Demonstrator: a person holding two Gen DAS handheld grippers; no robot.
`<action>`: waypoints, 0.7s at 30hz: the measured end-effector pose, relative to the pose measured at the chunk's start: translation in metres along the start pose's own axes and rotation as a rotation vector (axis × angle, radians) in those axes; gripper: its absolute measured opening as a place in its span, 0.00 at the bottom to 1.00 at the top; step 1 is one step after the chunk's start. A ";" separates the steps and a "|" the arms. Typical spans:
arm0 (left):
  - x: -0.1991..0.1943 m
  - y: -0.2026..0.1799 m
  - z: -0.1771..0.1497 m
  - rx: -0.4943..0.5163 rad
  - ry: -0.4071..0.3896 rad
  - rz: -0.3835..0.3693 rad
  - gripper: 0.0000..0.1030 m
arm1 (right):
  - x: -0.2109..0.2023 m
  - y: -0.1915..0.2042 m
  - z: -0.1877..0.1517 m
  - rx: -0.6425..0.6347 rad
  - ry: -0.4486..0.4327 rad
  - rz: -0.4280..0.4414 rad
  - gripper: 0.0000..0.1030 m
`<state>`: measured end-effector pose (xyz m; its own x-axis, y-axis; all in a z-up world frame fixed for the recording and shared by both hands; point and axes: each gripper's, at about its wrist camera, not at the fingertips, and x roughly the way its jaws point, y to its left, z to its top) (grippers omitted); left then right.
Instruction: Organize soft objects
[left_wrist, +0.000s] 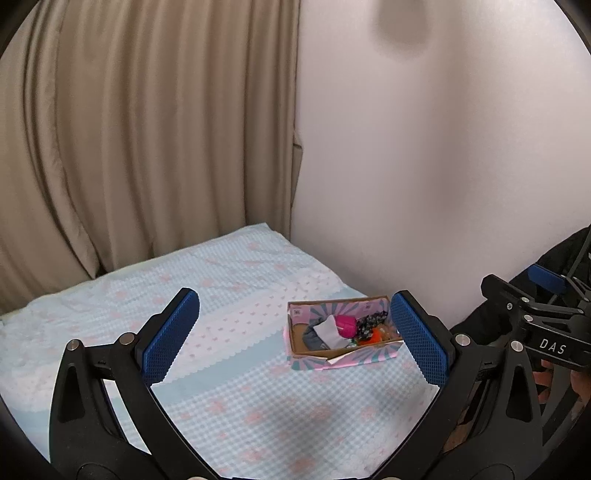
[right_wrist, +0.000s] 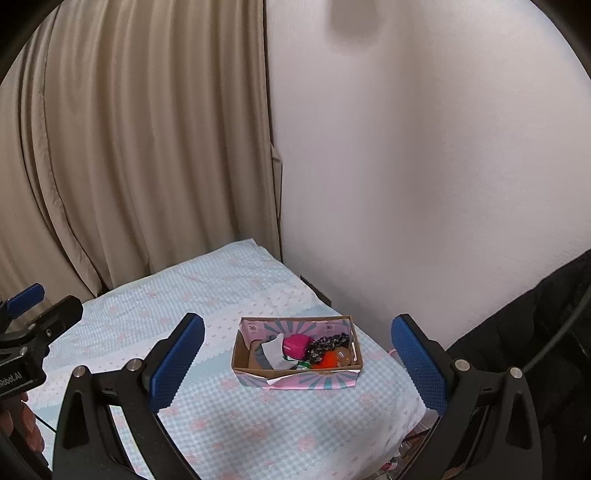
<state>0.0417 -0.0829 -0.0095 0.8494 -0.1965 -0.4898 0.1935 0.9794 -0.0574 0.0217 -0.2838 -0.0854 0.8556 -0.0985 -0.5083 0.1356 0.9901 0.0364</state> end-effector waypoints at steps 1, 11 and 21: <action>-0.005 0.002 -0.001 -0.006 -0.007 -0.004 1.00 | -0.006 0.002 -0.002 0.000 -0.010 -0.001 0.98; -0.025 0.002 -0.001 -0.005 -0.057 -0.001 1.00 | -0.026 0.011 -0.003 -0.003 -0.062 -0.007 0.98; -0.017 -0.004 0.002 0.011 -0.067 0.004 1.00 | -0.024 0.011 0.000 0.003 -0.073 -0.004 0.98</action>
<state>0.0272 -0.0831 0.0005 0.8812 -0.1956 -0.4303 0.1950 0.9797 -0.0459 0.0026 -0.2701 -0.0723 0.8890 -0.1096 -0.4446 0.1403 0.9894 0.0366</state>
